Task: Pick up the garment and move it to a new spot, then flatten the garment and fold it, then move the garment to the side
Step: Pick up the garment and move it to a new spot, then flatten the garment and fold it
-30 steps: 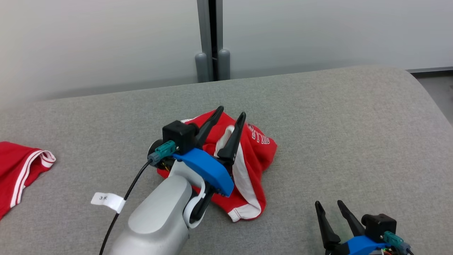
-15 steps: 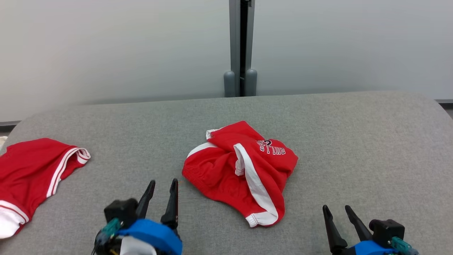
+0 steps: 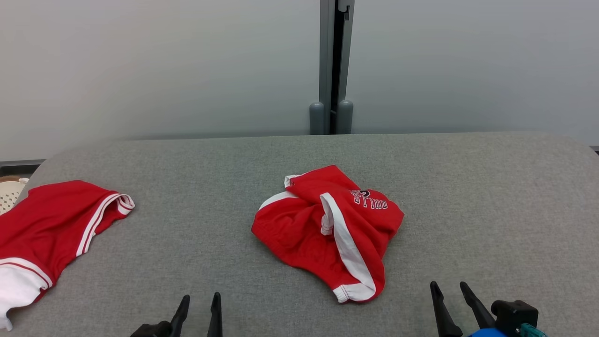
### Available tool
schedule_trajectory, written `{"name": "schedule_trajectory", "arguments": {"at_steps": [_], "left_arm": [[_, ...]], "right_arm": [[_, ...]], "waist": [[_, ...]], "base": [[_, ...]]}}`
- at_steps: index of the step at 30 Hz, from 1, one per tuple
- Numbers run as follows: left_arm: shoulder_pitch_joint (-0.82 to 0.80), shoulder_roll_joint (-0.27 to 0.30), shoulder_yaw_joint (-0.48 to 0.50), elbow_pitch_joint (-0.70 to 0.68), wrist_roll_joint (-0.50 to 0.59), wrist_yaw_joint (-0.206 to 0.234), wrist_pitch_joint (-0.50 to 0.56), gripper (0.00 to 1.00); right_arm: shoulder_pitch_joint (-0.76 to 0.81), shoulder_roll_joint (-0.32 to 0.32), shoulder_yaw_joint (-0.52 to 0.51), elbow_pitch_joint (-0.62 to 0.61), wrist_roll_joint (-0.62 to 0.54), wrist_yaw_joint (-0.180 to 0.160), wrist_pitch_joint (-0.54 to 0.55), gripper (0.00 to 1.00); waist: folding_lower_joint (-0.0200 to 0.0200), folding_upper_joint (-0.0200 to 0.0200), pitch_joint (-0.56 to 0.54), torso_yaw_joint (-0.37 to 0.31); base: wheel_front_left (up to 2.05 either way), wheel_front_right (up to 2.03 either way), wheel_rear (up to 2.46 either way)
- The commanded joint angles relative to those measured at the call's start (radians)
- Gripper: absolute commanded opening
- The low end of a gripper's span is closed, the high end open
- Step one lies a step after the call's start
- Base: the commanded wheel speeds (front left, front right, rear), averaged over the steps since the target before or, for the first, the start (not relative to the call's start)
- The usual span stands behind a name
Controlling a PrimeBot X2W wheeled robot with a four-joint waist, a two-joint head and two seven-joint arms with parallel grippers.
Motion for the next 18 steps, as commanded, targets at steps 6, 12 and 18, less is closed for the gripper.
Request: {"name": "schedule_trajectory", "arguments": {"at_steps": [6,12,18], "left_arm": [[-0.035,-0.008,-0.054,0.034,0.003,-0.017,-0.005,1.00],[-0.084,-0.008,-0.256,0.061,-0.123,-0.020,-0.005,1.00],[-0.166,-0.008,-0.463,0.120,-0.238,-0.018,-0.005,1.00]], "right_arm": [[-0.006,-0.004,0.012,-0.002,-0.011,0.000,-0.001,1.00],[-0.029,-0.004,0.008,0.002,-0.024,0.000,-0.001,1.00],[-0.047,-0.003,0.006,-0.003,-0.041,0.000,-0.001,1.00]], "waist": [[0.0001,-0.0001,0.017,-0.022],[0.0001,-0.0001,0.048,-0.077],[0.0001,-0.0001,0.096,-0.141]], "base": [[0.00,0.00,0.00],[0.00,0.00,0.00],[0.00,0.00,0.00]]}}
